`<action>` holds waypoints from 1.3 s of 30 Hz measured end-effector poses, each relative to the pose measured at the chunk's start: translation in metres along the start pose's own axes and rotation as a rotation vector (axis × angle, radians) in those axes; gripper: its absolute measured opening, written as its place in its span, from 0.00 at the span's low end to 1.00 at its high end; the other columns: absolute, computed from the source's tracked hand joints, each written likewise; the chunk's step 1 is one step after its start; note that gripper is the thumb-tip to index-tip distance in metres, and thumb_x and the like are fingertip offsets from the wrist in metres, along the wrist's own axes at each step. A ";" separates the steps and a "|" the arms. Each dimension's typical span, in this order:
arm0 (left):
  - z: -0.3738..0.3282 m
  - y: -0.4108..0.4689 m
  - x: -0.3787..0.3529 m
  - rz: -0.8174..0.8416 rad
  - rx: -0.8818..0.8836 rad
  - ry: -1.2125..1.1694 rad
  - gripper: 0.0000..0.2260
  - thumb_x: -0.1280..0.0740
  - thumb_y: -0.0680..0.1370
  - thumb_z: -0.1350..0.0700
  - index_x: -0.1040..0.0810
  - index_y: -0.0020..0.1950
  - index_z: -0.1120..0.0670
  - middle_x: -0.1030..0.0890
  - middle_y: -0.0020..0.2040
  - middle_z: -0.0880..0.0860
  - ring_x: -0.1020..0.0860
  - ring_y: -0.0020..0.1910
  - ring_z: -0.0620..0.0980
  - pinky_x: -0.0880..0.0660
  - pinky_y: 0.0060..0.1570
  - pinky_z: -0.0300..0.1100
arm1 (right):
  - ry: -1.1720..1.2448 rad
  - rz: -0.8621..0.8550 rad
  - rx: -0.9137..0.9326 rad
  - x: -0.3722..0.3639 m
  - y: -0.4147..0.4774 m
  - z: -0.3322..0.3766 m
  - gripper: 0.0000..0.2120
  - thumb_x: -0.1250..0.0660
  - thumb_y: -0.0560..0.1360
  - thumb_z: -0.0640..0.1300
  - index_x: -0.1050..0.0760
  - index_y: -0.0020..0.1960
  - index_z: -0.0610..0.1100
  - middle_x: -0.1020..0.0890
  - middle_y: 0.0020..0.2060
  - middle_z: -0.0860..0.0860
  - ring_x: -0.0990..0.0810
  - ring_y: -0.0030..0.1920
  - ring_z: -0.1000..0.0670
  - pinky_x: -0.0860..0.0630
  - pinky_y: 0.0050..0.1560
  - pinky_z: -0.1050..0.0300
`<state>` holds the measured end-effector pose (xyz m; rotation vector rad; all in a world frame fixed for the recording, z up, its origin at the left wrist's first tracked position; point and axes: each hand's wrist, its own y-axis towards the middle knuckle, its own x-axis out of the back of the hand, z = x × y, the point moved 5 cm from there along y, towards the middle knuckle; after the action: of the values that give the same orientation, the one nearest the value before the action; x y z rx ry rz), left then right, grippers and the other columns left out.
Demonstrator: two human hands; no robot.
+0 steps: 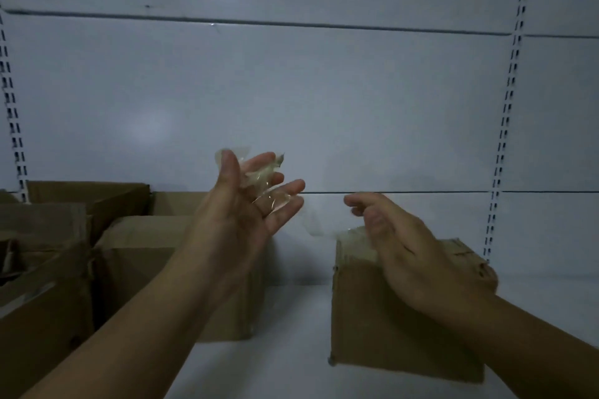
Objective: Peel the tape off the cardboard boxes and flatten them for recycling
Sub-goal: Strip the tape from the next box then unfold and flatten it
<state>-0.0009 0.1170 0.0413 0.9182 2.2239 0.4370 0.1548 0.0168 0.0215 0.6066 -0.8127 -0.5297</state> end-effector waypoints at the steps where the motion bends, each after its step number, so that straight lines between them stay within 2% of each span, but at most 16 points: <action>1: 0.001 -0.001 -0.003 -0.001 0.006 -0.032 0.31 0.40 0.64 0.35 0.23 0.56 0.56 0.20 0.49 0.55 0.16 0.48 0.54 0.19 0.42 0.44 | 0.088 0.041 -0.044 -0.006 -0.003 0.007 0.25 0.53 0.70 0.74 0.30 0.56 0.63 0.23 0.52 0.66 0.25 0.55 0.65 0.28 0.55 0.71; 3: 0.008 -0.004 -0.009 0.010 0.032 -0.106 0.39 0.31 0.54 0.30 0.20 0.55 0.56 0.17 0.50 0.56 0.17 0.51 0.54 0.20 0.43 0.45 | 0.216 0.149 -0.110 -0.016 -0.009 0.017 0.16 0.42 0.72 0.64 0.25 0.52 0.58 0.18 0.44 0.60 0.19 0.46 0.59 0.21 0.47 0.63; 5: 0.017 -0.008 -0.008 0.040 0.070 -0.128 0.42 0.30 0.48 0.28 0.16 0.53 0.54 0.17 0.54 0.56 0.19 0.55 0.55 0.20 0.45 0.48 | 0.253 0.190 -0.143 -0.015 -0.015 0.023 0.05 0.35 0.74 0.51 0.22 0.46 0.51 0.17 0.36 0.55 0.18 0.35 0.55 0.22 0.36 0.63; 8: 0.036 -0.014 -0.001 0.049 0.215 -0.075 0.39 0.49 0.64 0.26 0.15 0.51 0.52 0.18 0.55 0.56 0.20 0.56 0.53 0.25 0.54 0.51 | 0.354 0.019 -0.192 0.000 -0.018 0.023 0.03 0.32 0.74 0.44 0.22 0.45 0.45 0.18 0.31 0.52 0.22 0.28 0.57 0.28 0.28 0.66; 10: 0.050 -0.019 0.001 0.077 0.287 0.015 0.35 0.52 0.72 0.31 0.16 0.54 0.53 0.17 0.53 0.55 0.21 0.57 0.53 0.26 0.54 0.50 | 0.470 -0.173 -0.240 0.010 -0.018 0.015 0.06 0.32 0.73 0.41 0.24 0.45 0.39 0.19 0.29 0.50 0.22 0.27 0.56 0.28 0.27 0.66; 12: 0.062 -0.030 -0.007 0.173 0.257 0.210 0.27 0.44 0.75 0.35 0.20 0.60 0.53 0.18 0.56 0.53 0.22 0.59 0.52 0.25 0.54 0.46 | 0.513 -0.250 -0.271 0.008 -0.021 0.012 0.06 0.31 0.72 0.42 0.24 0.44 0.39 0.17 0.32 0.50 0.19 0.31 0.56 0.26 0.30 0.67; 14: 0.073 -0.042 -0.017 0.286 0.210 0.357 0.24 0.32 0.72 0.39 0.23 0.63 0.50 0.19 0.59 0.51 0.22 0.60 0.50 0.24 0.56 0.45 | 0.416 -0.240 -0.263 -0.006 -0.025 0.010 0.05 0.29 0.71 0.43 0.21 0.43 0.42 0.17 0.36 0.50 0.18 0.37 0.56 0.24 0.35 0.67; 16: 0.076 -0.048 -0.021 0.299 0.146 0.410 0.21 0.26 0.71 0.52 0.23 0.62 0.52 0.18 0.57 0.51 0.20 0.57 0.48 0.23 0.56 0.43 | 0.337 -0.259 -0.222 -0.014 -0.030 0.010 0.03 0.29 0.71 0.43 0.20 0.41 0.44 0.18 0.39 0.50 0.18 0.41 0.54 0.22 0.39 0.65; 18: 0.074 -0.049 -0.018 0.272 0.093 0.365 0.18 0.30 0.71 0.59 0.23 0.60 0.58 0.16 0.52 0.55 0.18 0.50 0.50 0.21 0.50 0.41 | 0.315 -0.221 -0.174 -0.015 -0.034 0.013 0.06 0.31 0.72 0.48 0.19 0.41 0.46 0.19 0.40 0.52 0.19 0.42 0.54 0.22 0.41 0.63; 21: 0.072 -0.049 -0.005 0.209 0.080 0.336 0.13 0.34 0.72 0.62 0.22 0.57 0.60 0.17 0.39 0.55 0.21 0.34 0.49 0.21 0.42 0.40 | 0.298 0.009 -0.210 -0.016 -0.044 0.019 0.16 0.41 0.68 0.60 0.21 0.45 0.51 0.19 0.35 0.55 0.20 0.37 0.58 0.24 0.40 0.67; 24: 0.072 -0.049 0.010 0.148 0.057 0.388 0.11 0.39 0.77 0.68 0.24 0.56 0.57 0.20 0.30 0.53 0.23 0.29 0.46 0.22 0.38 0.38 | 0.354 -0.029 -0.293 -0.003 -0.057 0.013 0.19 0.36 0.65 0.53 0.27 0.54 0.50 0.20 0.39 0.51 0.20 0.35 0.58 0.23 0.39 0.66; 27: 0.079 -0.053 0.014 0.174 0.135 0.311 0.14 0.40 0.78 0.69 0.30 0.58 0.53 0.21 0.28 0.54 0.23 0.27 0.48 0.22 0.36 0.40 | 0.332 -0.059 -0.324 0.004 -0.069 0.006 0.20 0.33 0.64 0.49 0.28 0.56 0.53 0.19 0.46 0.51 0.18 0.41 0.57 0.22 0.45 0.65; 31: 0.095 -0.066 -0.004 0.353 0.191 0.300 0.08 0.32 0.75 0.61 0.29 0.51 0.60 0.19 0.31 0.56 0.24 0.25 0.51 0.24 0.30 0.43 | 0.368 0.048 -0.320 -0.012 -0.082 0.002 0.11 0.28 0.68 0.35 0.22 0.48 0.47 0.16 0.42 0.45 0.16 0.41 0.47 0.19 0.42 0.56; 34: 0.102 -0.074 -0.014 0.299 0.091 0.454 0.05 0.30 0.73 0.61 0.23 0.47 0.57 0.19 0.29 0.54 0.23 0.24 0.49 0.25 0.27 0.41 | 0.278 -0.083 -0.242 -0.002 -0.094 -0.005 0.10 0.22 0.63 0.38 0.21 0.40 0.48 0.17 0.42 0.47 0.16 0.41 0.45 0.18 0.41 0.50; 37: 0.110 -0.085 -0.027 0.267 -0.093 0.613 0.11 0.29 0.74 0.62 0.22 0.49 0.45 0.17 0.34 0.49 0.19 0.31 0.47 0.21 0.33 0.41 | 0.105 -0.221 -0.157 0.013 -0.109 -0.009 0.10 0.24 0.60 0.48 0.21 0.40 0.51 0.19 0.41 0.54 0.19 0.40 0.52 0.21 0.38 0.61; 39: 0.120 -0.091 -0.038 0.297 -0.138 0.628 0.15 0.29 0.74 0.62 0.22 0.50 0.41 0.17 0.37 0.46 0.18 0.36 0.43 0.20 0.38 0.37 | 0.028 -0.275 -0.196 0.023 -0.123 -0.014 0.09 0.25 0.62 0.48 0.22 0.40 0.52 0.19 0.40 0.54 0.20 0.39 0.51 0.23 0.35 0.60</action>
<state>0.0586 0.0319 -0.0739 1.1543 2.5604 1.1335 0.1544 -0.0808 -0.0577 0.5457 -0.6452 -0.8401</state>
